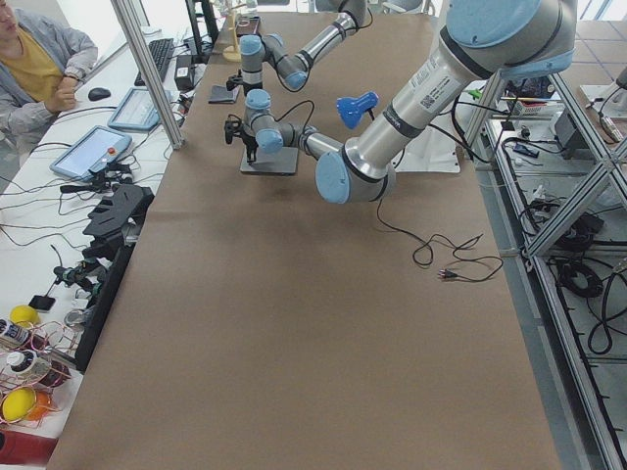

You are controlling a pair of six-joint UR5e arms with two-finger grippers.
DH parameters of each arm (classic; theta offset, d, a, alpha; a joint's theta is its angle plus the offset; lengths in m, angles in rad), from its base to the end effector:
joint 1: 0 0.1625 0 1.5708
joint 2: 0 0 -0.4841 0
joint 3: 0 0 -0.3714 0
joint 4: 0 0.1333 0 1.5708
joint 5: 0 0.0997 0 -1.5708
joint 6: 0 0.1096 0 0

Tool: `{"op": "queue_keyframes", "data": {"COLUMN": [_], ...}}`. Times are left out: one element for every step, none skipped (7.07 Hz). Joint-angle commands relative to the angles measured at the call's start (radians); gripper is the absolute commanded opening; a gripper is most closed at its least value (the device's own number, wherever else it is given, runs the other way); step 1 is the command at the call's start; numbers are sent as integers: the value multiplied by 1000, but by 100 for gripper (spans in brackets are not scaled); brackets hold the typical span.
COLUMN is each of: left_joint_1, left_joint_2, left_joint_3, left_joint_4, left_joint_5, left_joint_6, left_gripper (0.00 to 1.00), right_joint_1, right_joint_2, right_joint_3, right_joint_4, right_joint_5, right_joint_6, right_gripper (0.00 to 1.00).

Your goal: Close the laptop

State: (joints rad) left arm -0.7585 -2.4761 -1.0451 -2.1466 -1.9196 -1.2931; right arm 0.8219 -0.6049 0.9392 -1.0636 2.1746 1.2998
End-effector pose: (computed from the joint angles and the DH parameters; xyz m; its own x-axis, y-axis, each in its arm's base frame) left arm 0.5637 -0.6662 0.3018 0.5247 -0.1422 -0.8394 0.3120 0.9495 0.0341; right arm -0.5489 -0.6949 0.3017 0.5214 0.2372 0.8197 -0.1818 0.9694 -0.1649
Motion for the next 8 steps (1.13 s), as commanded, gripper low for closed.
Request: {"op": "queue_keyframes", "data": {"left_joint_1": [-112, -187, -250, -331, -422, -505, -563, -617], "left_joint_2": [110, 250, 358, 476, 552, 666, 778, 868], "left_joint_3": [-236, -410, -526, -609, -639, -676, -713, -733], "left_joint_4": [107, 157, 178, 179, 179, 177, 178, 177], "left_joint_5": [-219, -333, -399, -471, -539, -571, -575, -575], "left_joint_6": [47, 99, 189, 274, 373, 515, 652, 758], "left_gripper": [0, 0, 0, 0, 0, 0, 0, 0], "right_joint_1": [92, 138, 246, 310, 354, 399, 448, 514], "right_joint_2": [-182, -370, -439, -523, -649, -776, -902, -1023], "right_joint_3": [274, 484, 554, 638, 727, 789, 837, 861], "right_joint_4": [-24, -30, -85, -102, -107, -108, -108, -108], "right_joint_5": [111, 140, 248, 308, 326, 343, 343, 337], "right_joint_6": [-7, -58, -141, -201, -305, -411, -538, -695], "right_gripper": [0, 0, 0, 0, 0, 0, 0, 5]}}
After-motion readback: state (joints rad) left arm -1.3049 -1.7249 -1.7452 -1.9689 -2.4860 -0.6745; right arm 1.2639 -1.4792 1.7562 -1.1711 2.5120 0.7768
